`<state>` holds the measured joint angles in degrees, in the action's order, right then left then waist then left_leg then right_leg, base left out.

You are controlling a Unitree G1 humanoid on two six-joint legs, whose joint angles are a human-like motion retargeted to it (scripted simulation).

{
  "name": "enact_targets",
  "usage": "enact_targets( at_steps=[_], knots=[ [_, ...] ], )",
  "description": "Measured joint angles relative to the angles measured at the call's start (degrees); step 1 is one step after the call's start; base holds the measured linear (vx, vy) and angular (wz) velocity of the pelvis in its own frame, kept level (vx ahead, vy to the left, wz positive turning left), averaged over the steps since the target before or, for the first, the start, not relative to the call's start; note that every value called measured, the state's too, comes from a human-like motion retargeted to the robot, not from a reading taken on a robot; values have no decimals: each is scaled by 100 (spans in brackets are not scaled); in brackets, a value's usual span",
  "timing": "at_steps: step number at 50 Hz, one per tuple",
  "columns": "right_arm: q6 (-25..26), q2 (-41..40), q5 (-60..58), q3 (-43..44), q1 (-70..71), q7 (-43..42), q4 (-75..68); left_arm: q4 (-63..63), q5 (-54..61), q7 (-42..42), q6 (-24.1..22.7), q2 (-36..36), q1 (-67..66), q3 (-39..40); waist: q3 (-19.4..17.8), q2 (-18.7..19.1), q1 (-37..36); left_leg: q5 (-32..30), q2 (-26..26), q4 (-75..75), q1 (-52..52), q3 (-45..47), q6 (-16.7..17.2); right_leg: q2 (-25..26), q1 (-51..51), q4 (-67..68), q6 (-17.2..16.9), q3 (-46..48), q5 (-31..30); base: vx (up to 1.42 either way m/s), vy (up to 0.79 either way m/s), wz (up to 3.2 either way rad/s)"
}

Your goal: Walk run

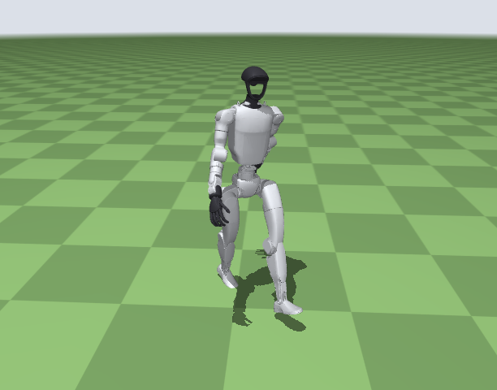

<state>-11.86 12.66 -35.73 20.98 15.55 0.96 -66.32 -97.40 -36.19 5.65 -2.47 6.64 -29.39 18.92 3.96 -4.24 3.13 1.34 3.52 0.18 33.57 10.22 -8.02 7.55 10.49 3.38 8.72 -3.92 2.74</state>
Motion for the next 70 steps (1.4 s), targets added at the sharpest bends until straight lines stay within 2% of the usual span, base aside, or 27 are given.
enact_targets(
  at_steps=[4,6,8,9,11,13,18,23,26,28,30,32,34,36,38,40,43,47,55,57,58,61,64,65,67,68,70],
  knots=[
    [362,-109,-248,61,-512,-134,-678,0,160,-16,-42,8,163,195,341,-103,-401,-444,-302,783,-137,592,186,-148,188,693,-1031,77,-1921,145,-5,-84],
    [582,-241,-361,35,-877,29,-1101,0,355,-69,-184,37,444,237,439,-63,-239,-560,-242,1239,-166,96,145,39,-53,1620,-1716,67,-2998,142,-5,38],
    [847,-340,-353,-78,-1132,279,-1632,0,603,-37,-268,127,966,191,277,-212,17,-72,254,1790,-316,-588,40,118,-661,3489,-2263,139,-3274,127,-20,78],
    [999,-406,-370,-103,-1235,444,-1922,0,730,-9,-282,185,1286,134,233,-143,27,104,117,1822,-544,-446,23,205,-905,3922,-2306,232,-3274,110,-21,3],
    [1280,-548,-472,-112,-1473,843,-2429,7,979,47,-273,290,2000,-20,212,183,-11,253,-451,1560,-1095,-9,77,411,-1363,4129,-1895,558,-2975,95,-15,-26],
    [1375,-664,-602,-122,-1813,1210,-2781,193,1119,37,-273,337,2684,-157,145,379,105,297,-519,1217,-1612,-67,158,451,-1896,4281,-1446,822,-2385,109,-19,53],
    [907,-890,-1016,-362,-2877,1743,-3108,1217,1326,-95,-634,338,4012,-604,-28,809,1114,315,-325,494,-2594,-967,264,-200,-3037,3403,-1213,1454,-960,95,-24,155],
    [1289,-986,-1787,-465,-3644,1842,-3108,2144,1385,365,-975,731,5103,-856,-105,664,1651,742,57,252,-3503,-1104,328,-1263,-3590,1212,-870,2120,-778,94,-38,39],
    [1762,-970,-1946,-390,-3792,1878,-3108,2611,1259,392,-1095,962,5356,-792,-53,661,1616,974,58,252,-3939,-855,615,-1077,-3871,-149,-752,1597,-553,75,-35,-76],
    [1904,-900,-1839,-294,-3803,2052,-3108,2818,1191,212,-1131,985,5331,-737,30,756,1539,912,-5,360,-4145,-702,852,-952,-3874,-667,-608,1946,-484,111,-55,-83],
    [1893,-813,-1671,-71,-3737,2239,-3108,2874,1195,-38,-1139,907,5207,-681,104,940,1636,514,-153,586,-4252,-773,1190,-889,-3786,-454,-29,2427,-502,91,-37,2],
    [1693,-709,-1456,369,-3584,2280,-3108,2761,1313,-208,-1137,707,4989,-666,206,1052,1814,-433,-250,971,-4277,-1013,1741,-1101,-3669,-28,135,3113,-709,118,-54,64],
    [1326,-599,-954,691,-3430,2132,-3108,2495,1361,-92,-1213,505,4660,-704,346,1049,1984,-1822,-188,1630,-4179,-1015,2185,-1119,-3656,225,275,2219,-1105,130,-59,39],
    [995,-454,-232,865,-3148,1931,-3108,2135,1155,308,-1397,406,4248,-812,442,1029,1914,-2895,-90,2839,-3707,-735,2302,-1098,-3669,676,383,1308,-713,110,-44,-70],
    [1092,-369,395,1093,-2687,1667,-3108,1706,715,723,-1506,438,3803,-1025,303,1089,1766,-3134,-75,4630,-3118,-1112,2302,-1021,-3258,970,425,1880,-403,111,-62,-158],
    [1382,-425,933,1272,-2180,1401,-2860,1286,136,902,-1348,524,3314,-1218,457,688,1573,-2939,551,4948,-2694,-1529,2248,-906,-2817,591,603,1576,-367,88,-77,-204],
    [963,-659,1625,1090,-1663,1380,-1897,745,-913,434,-778,476,2492,-1363,494,487,1425,-1860,-44,5344,-1792,-727,1112,-655,-2298,241,592,1015,-304,91,-55,-183],
    [112,-737,1732,692,-1014,1670,-666,149,-1663,56,-343,226,1529,-1068,403,168,876,-836,-476,4476,-793,55,258,-461,-1779,6,628,-49,-218,83,-30,-247],
    [-310,-274,1397,289,-183,778,337,0,-1954,1019,-324,-167,373,-371,-40,292,-109,-636,-212,224,-279,-712,260,58,-498,55,628,-1181,189,96,-8,-179],
    [-347,-226,1163,314,-245,419,185,0,-1840,1014,-232,-119,287,-276,-89,230,-117,-177,-187,-144,-284,-719,1032,124,-156,147,620,-896,8,171,-21,-30],
    [-318,-226,1050,348,-309,252,60,0,-1743,1028,-173,-54,299,-258,-91,224,-113,-246,-277,1,-258,-566,1064,239,-31,203,595,-808,-186,136,-23,-5],
    [-70,-230,868,423,-707,-42,-523,0,-1405,1028,104,164,516,-191,68,183,-281,-549,-396,671,-270,-303,1040,305,122,609,30,-508,-1367,113,-11,-24],
    [346,-350,792,347,-1207,40,-1430,0,-873,888,229,390,921,-42,133,-61,-284,-473,-78,1279,-395,-988,835,221,-170,1878,-1067,-91,-2994,148,-13,-5],
    [534,-396,819,226,-1336,112,-1789,0,-629,849,222,464,1110,-8,89,-171,-163,-251,159,1545,-432,-1351,734,221,-453,2693,-1424,44,-3274,108,-24,62],
    [1019,-470,671,86,-1499,432,-2462,0,-44,845,272,591,1661,-57,-22,-266,11,109,84,1764,-808,-804,616,41,-1085,4217,-1779,555,-3274,102,-27,14],
    [1234,-555,448,71,-1620,673,-2693,0,261,809,313,633,1968,-87,20,28,-64,164,-445,1598,-1043,-508,616,248,-1256,4090,-1548,797,-3274,107,-25,-60],
    [1457,-664,-110,48,-1939,1225,-2992,0,731,626,288,644,2637,-117,9,361,-20,327,-724,1403,-1471,-474,580,285,-1795,4331,-1077,1304,-2645,91,-18,-29]
  ],
)
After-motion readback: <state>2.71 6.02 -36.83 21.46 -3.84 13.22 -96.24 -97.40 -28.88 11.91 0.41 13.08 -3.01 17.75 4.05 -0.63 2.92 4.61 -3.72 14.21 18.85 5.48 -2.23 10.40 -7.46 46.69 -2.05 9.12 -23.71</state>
